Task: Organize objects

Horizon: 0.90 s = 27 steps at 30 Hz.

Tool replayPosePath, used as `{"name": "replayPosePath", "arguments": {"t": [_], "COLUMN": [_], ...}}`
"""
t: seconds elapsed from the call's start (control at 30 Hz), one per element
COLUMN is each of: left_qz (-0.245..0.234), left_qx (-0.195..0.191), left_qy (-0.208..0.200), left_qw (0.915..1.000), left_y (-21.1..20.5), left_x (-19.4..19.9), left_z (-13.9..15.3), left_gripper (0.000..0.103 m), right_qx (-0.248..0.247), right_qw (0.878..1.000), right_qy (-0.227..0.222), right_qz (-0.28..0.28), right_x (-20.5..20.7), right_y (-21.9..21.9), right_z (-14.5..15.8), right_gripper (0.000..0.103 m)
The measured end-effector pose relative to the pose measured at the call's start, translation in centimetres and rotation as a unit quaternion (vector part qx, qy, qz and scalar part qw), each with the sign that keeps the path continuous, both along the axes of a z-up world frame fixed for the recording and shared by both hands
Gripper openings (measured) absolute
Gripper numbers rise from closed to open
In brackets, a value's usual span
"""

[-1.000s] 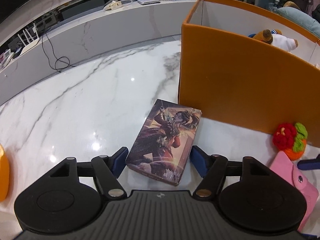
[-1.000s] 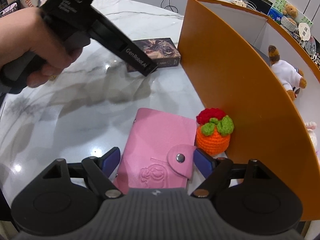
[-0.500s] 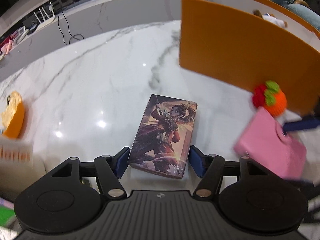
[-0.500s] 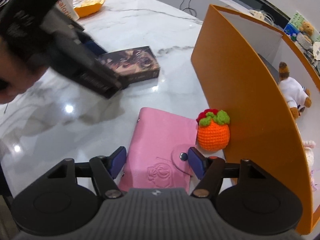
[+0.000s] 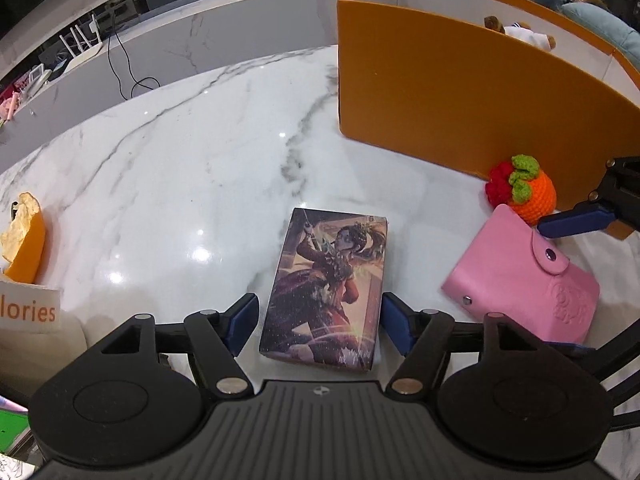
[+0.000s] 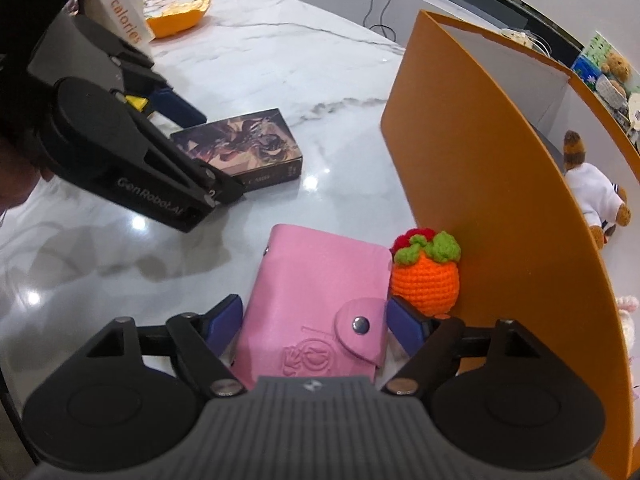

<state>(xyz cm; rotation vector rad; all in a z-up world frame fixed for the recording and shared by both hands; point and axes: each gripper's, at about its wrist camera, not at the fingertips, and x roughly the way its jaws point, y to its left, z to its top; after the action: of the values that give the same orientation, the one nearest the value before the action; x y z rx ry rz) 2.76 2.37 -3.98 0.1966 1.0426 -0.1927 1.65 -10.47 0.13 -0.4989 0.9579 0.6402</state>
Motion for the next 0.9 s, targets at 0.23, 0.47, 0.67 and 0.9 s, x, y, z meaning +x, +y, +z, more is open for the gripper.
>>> {"name": "replayPosePath", "arguments": {"t": [0.23, 0.47, 0.67, 0.9], "left_qz": [-0.001, 0.01, 0.012, 0.021], "left_qx": [-0.013, -0.032, -0.028, -0.025], "left_qy": [-0.007, -0.001, -0.001, 0.006], "left_qw": [0.9999, 0.9995, 0.9995, 0.9994], "left_y": [-0.2, -0.1, 0.0, 0.5], "left_x": [0.7, 0.8, 0.5, 0.1], "left_z": [-0.5, -0.5, -0.3, -0.2], "left_gripper": [0.083, 0.078, 0.07, 0.07], "right_qx": [0.002, -0.002, 0.008, 0.054], "right_qw": [1.0, 0.999, 1.0, 0.998], "right_qy": [-0.012, -0.031, -0.016, 0.012], "right_qz": [-0.013, -0.006, -0.002, -0.012], "right_x": [0.0, -0.3, 0.4, 1.1], "right_y": [0.6, 1.1, 0.7, -0.3], "right_z": [-0.2, -0.7, -0.3, 1.8], "right_gripper": [0.081, 0.083, 0.077, 0.046]}}
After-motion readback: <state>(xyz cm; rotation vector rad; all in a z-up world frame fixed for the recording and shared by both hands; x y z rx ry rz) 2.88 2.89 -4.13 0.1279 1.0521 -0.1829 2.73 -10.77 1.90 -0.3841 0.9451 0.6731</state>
